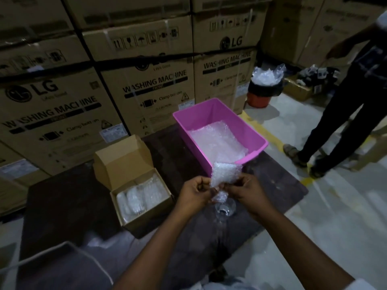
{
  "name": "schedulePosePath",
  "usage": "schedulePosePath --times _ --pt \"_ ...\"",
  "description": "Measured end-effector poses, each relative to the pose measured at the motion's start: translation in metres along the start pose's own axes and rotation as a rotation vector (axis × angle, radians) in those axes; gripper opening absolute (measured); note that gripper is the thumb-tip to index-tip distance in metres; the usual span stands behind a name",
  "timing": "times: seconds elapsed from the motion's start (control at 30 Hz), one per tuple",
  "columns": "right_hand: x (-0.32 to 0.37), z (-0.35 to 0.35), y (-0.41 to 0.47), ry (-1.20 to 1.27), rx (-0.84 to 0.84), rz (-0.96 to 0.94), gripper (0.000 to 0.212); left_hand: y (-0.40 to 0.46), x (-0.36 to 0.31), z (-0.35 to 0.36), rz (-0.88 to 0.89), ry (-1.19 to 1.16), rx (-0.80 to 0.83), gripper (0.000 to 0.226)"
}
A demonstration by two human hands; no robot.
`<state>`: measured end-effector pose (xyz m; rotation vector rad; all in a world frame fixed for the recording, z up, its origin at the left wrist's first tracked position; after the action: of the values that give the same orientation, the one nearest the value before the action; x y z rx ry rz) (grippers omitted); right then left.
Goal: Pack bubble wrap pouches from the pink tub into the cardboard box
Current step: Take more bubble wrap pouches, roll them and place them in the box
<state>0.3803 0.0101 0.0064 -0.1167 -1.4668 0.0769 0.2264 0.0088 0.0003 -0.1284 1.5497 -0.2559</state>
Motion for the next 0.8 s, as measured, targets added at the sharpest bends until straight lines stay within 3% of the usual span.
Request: schedulePosePath --times 0.4,0.53,0.67,0.8 --pt "-0.038 -0.018 -0.015 -0.168 -0.085 0.105 0.024 0.0 0.034 0.01 -0.017 0.187 0.055 0.011" --pt "-0.051 -0.02 -0.017 -0.299 -0.142 0.103 0.02 0.003 0.042 0.008 0.117 0.382 0.038 0.014" --pt "-0.061 -0.023 -0.015 -0.398 -0.178 0.063 0.041 0.007 0.046 0.006 0.328 0.688 -0.024 0.016" --pt "-0.055 -0.023 -0.016 -0.457 -0.174 0.014 0.025 0.007 0.053 0.007 0.317 0.607 0.066 0.038"
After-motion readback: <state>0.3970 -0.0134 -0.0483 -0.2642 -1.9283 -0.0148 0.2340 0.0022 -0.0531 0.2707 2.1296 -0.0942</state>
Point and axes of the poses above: each hand's wrist, its own y-axis towards the middle knuckle, its own z-axis out of the palm, x = y × z, the point moved 3 cm from there along y, towards the middle knuckle, and after that the axes turned 3 degrees about -x, right-handed, at the moved point
